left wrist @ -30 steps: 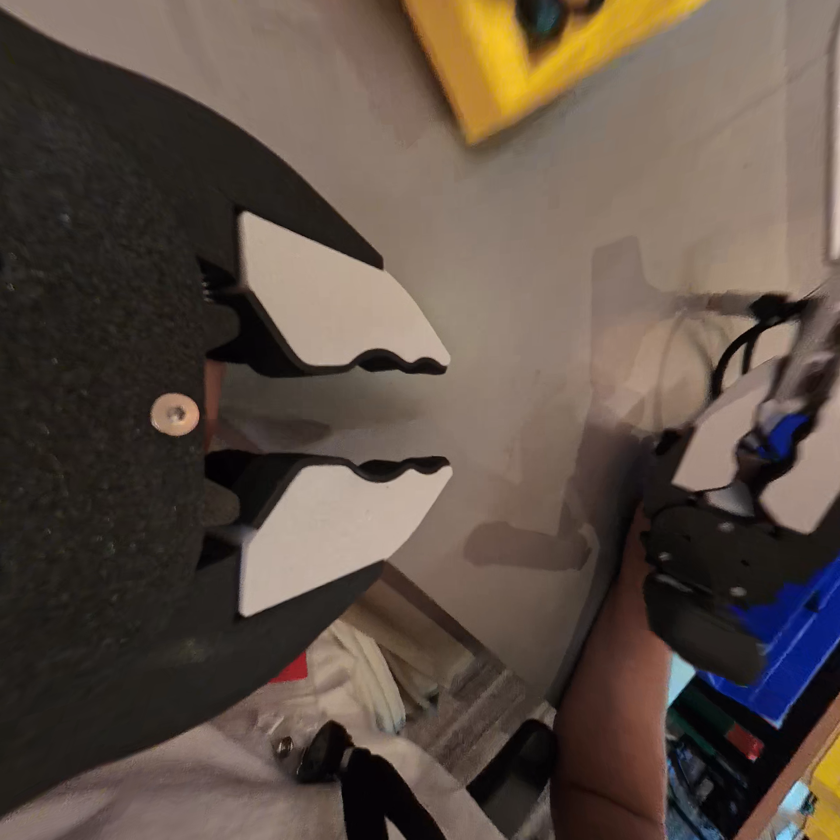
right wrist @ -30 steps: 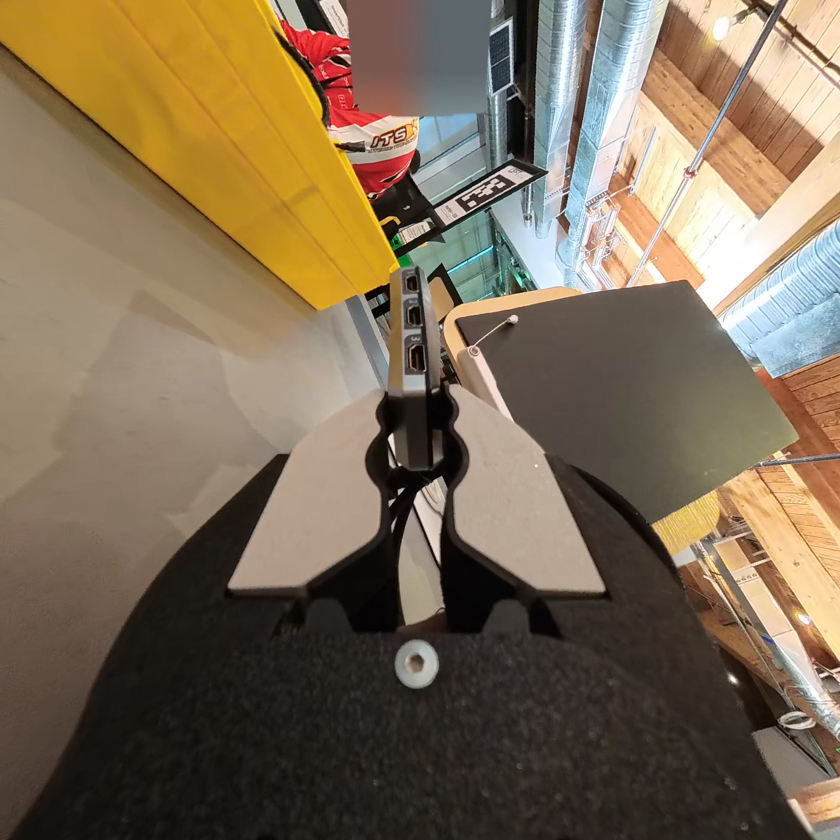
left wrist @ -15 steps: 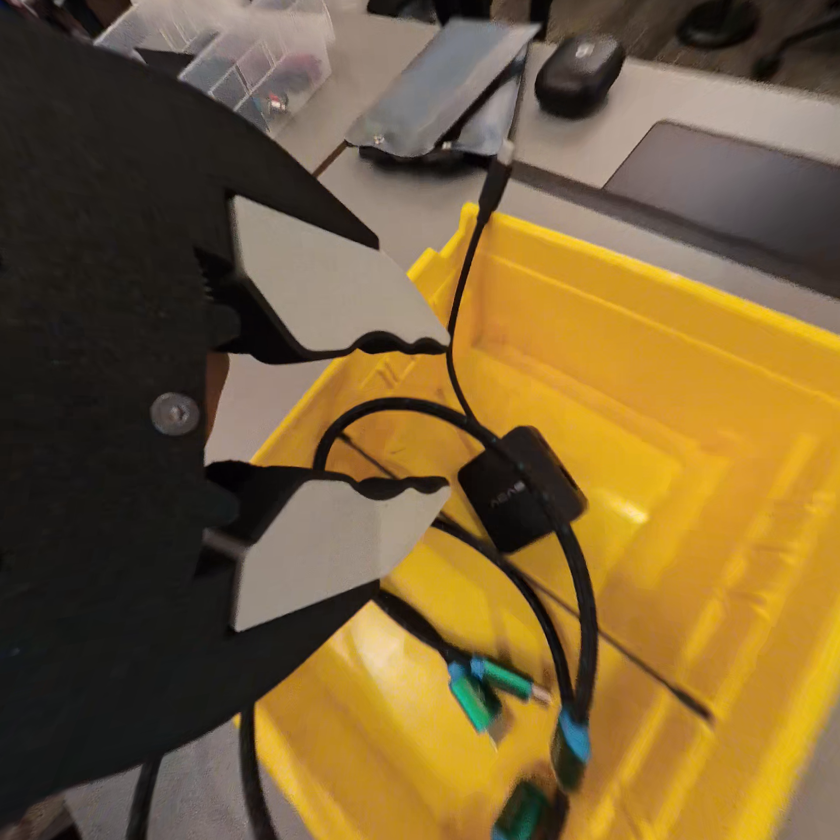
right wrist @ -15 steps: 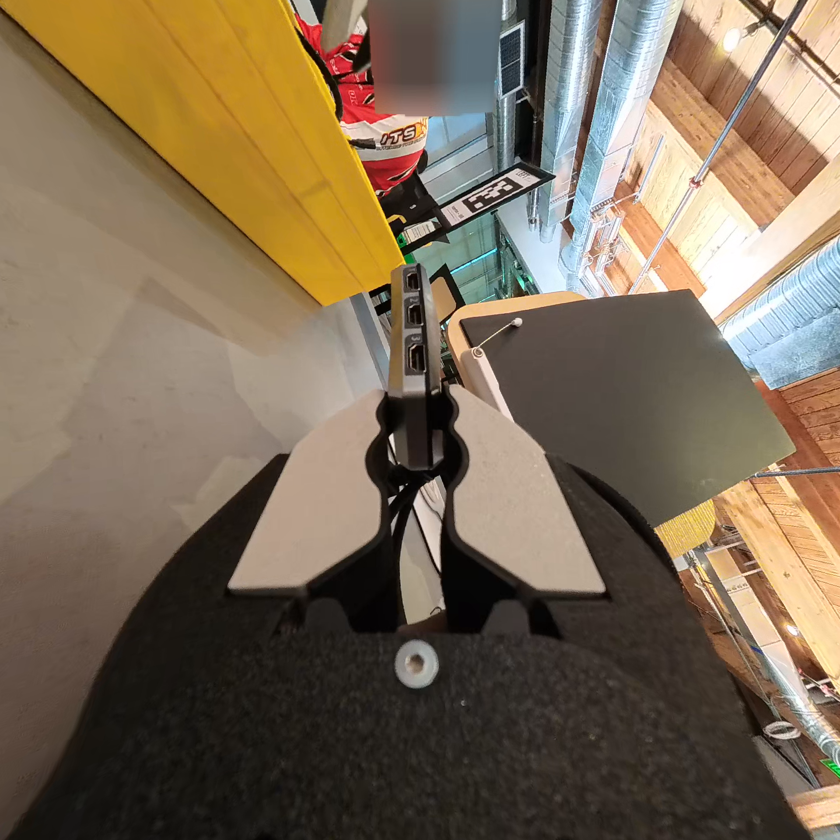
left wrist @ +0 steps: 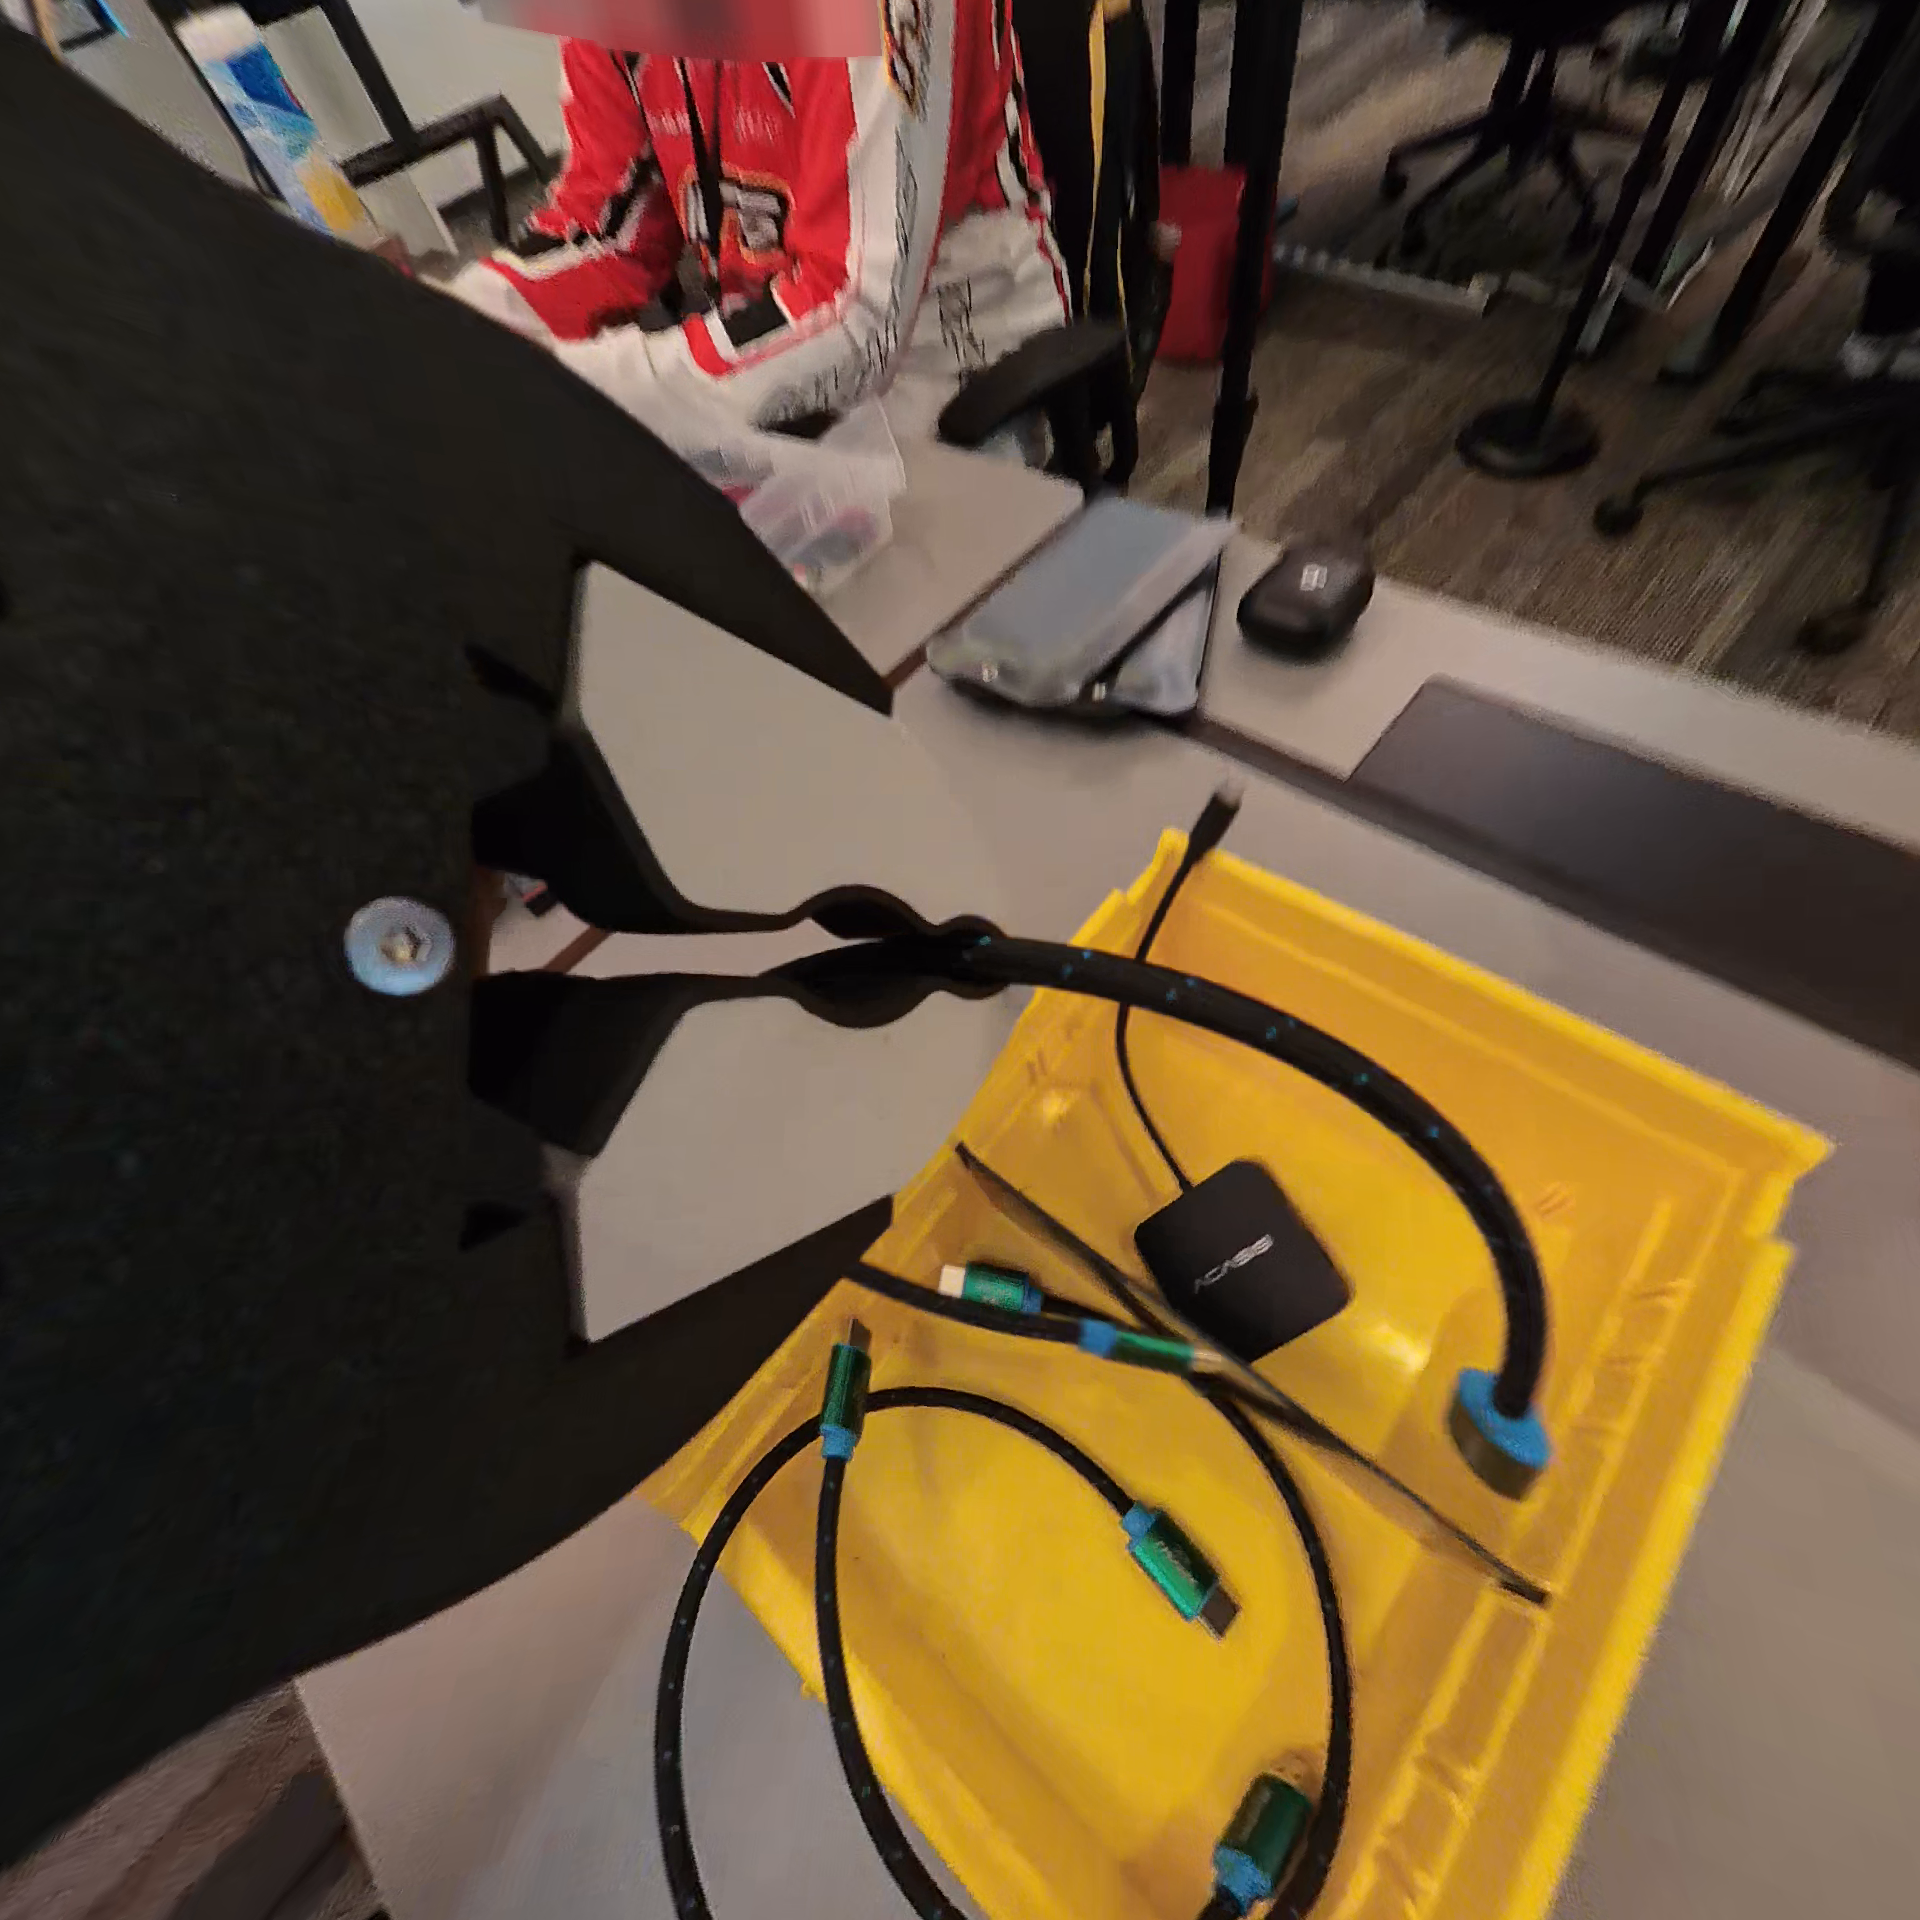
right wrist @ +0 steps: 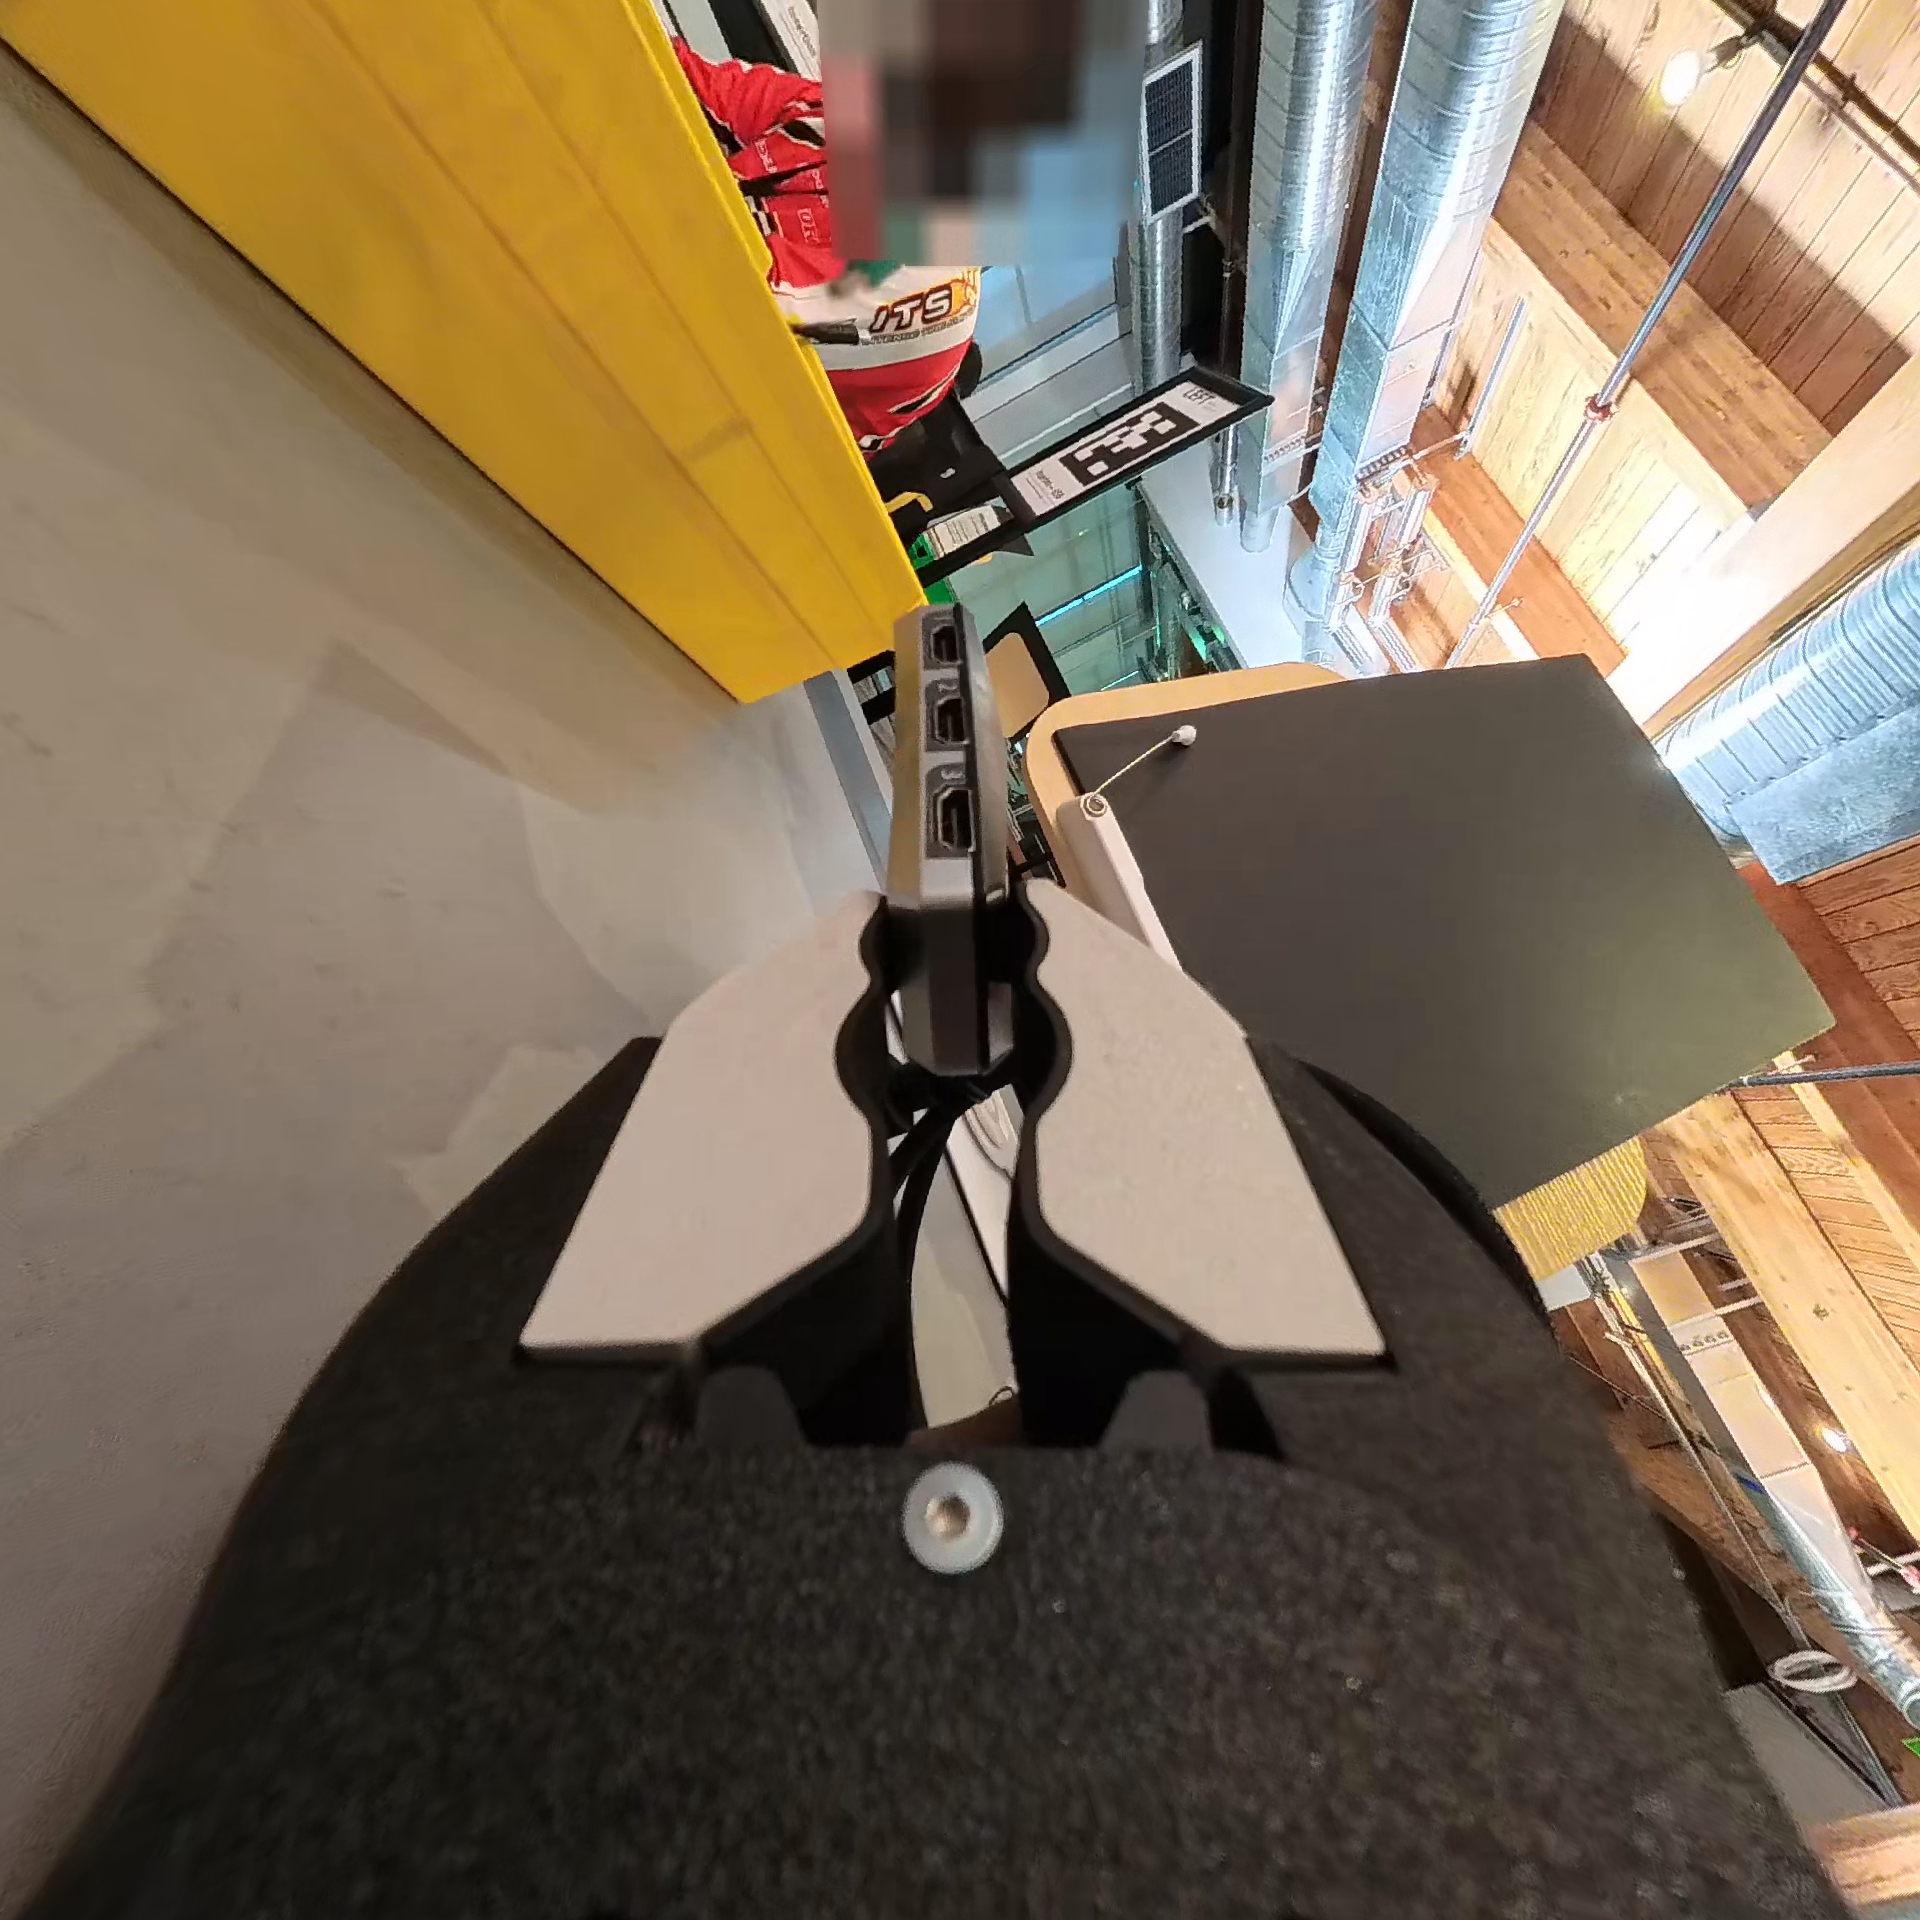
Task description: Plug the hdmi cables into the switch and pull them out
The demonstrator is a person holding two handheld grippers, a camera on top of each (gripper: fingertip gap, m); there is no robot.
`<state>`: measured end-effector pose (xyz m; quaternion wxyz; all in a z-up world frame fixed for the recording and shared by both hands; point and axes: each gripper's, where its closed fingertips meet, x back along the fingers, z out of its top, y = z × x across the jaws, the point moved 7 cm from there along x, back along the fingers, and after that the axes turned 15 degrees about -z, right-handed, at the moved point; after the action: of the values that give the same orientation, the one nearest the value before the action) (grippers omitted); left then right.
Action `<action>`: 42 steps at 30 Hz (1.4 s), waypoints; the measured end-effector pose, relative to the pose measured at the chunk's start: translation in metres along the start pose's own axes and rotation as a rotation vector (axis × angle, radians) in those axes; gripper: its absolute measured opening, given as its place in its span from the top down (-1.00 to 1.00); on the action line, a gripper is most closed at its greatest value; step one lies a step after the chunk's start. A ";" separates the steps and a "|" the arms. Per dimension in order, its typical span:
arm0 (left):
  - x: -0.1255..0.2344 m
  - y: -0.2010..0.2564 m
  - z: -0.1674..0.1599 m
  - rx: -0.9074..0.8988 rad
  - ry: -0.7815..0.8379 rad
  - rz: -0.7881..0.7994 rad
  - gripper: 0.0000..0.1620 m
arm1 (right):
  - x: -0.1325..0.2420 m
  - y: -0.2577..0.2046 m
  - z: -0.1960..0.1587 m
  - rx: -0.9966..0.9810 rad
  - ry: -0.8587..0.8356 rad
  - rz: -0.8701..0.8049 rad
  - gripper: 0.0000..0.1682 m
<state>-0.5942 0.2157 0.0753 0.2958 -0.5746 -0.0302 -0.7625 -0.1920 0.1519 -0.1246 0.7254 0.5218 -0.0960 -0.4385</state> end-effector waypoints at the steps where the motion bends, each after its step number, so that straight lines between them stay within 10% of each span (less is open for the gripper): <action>1: 0.017 0.000 0.005 0.001 0.031 0.046 1.00 | 0.000 0.000 0.000 0.000 -0.001 -0.002 0.78; 11: 0.093 0.147 0.107 -0.131 0.524 0.363 1.00 | -0.001 0.013 -0.006 -0.155 -0.043 -0.017 0.78; 18: 0.012 0.275 0.110 -0.222 0.529 0.060 1.00 | 0.000 0.029 -0.014 -0.332 -0.098 -0.028 0.78; 25: 0.002 0.274 0.117 -0.210 0.579 0.265 1.00 | 0.000 0.027 -0.012 -0.305 -0.084 -0.026 0.78; 31: -0.057 0.335 0.084 -0.431 0.467 0.143 1.00 | 0.000 0.030 -0.014 -0.343 -0.091 -0.022 0.77; 42: -0.135 0.410 0.058 -0.065 0.396 -0.339 0.73 | 0.000 0.026 -0.012 -0.307 -0.074 -0.015 0.78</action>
<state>-0.3234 -0.0432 -0.1462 0.1451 -0.4102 -0.0431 -0.8994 -0.1704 0.1616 -0.1078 0.7893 0.3890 -0.0506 -0.4724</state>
